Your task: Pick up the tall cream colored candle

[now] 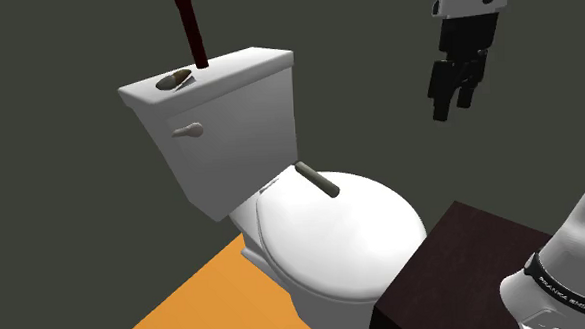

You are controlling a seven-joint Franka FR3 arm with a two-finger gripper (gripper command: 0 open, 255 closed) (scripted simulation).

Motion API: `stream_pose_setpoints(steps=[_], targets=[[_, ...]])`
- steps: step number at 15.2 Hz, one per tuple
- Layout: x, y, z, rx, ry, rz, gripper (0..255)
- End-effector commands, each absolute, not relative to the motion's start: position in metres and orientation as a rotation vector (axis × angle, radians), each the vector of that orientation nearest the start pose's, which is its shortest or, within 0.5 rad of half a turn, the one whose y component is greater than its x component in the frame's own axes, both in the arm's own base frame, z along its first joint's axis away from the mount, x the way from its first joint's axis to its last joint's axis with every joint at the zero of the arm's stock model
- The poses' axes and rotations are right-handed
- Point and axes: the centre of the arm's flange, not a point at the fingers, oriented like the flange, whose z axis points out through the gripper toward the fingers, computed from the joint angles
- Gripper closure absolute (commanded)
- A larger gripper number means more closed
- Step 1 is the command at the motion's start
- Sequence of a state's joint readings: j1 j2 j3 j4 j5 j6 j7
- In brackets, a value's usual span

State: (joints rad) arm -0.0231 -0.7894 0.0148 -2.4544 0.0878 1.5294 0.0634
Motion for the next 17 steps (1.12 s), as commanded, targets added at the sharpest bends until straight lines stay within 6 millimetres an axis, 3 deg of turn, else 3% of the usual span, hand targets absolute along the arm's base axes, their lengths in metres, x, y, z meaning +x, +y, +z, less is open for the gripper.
stream_pose_setpoints(steps=[1, 17], targets=[[0.297, 0.008, 0.542, -3.058, 0.121, 0.211, 0], [0.452, 0.009, 0.404, -3.023, 0.17, 0.173, 0]])
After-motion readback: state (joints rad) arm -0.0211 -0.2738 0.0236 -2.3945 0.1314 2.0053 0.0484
